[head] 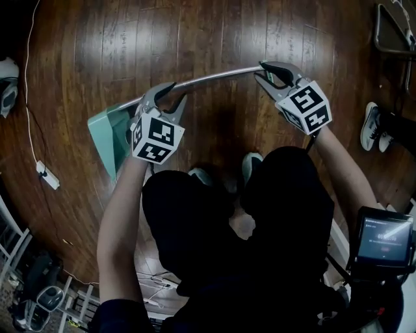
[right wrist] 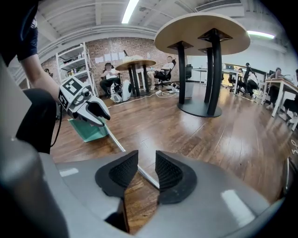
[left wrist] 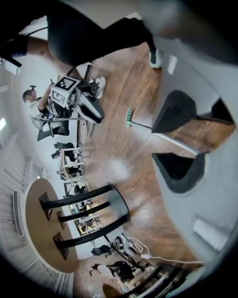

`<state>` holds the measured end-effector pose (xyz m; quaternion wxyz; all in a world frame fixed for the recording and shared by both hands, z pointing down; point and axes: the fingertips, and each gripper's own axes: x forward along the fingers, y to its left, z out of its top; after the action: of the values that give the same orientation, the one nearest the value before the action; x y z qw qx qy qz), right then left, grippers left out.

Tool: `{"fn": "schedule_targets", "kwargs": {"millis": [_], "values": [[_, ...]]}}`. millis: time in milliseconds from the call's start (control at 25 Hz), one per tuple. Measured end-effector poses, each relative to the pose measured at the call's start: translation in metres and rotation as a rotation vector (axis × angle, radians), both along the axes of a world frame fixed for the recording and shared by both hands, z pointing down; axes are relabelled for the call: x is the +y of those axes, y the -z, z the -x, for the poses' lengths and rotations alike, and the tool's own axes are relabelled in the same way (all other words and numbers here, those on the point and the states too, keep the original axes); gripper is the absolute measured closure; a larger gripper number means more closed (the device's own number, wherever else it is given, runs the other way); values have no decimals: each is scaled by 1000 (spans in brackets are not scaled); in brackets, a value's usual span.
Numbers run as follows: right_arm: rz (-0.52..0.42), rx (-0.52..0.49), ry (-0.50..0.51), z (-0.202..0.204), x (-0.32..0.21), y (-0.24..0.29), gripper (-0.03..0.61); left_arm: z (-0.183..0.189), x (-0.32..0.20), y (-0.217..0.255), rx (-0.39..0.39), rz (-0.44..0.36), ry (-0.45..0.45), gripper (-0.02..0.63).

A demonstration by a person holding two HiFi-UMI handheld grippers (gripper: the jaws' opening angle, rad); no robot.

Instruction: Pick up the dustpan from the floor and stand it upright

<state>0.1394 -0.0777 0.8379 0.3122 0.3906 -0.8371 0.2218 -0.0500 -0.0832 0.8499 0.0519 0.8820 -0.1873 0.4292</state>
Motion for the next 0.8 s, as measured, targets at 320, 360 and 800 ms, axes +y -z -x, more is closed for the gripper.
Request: {"fn": "schedule_targets", "kwargs": {"millis": [320,360,800], "values": [[42,-70,-59,-6,-8,-43,425,-2,-11,-75,-125,12,-148,431],[39,-71,-58,-5,-8,-47,423,-3,-10,-83,-144,20,-172,424],[33,-75,-73,-7,1,-63,420,-21,-2,-142,-278,77,-372,394]]}}
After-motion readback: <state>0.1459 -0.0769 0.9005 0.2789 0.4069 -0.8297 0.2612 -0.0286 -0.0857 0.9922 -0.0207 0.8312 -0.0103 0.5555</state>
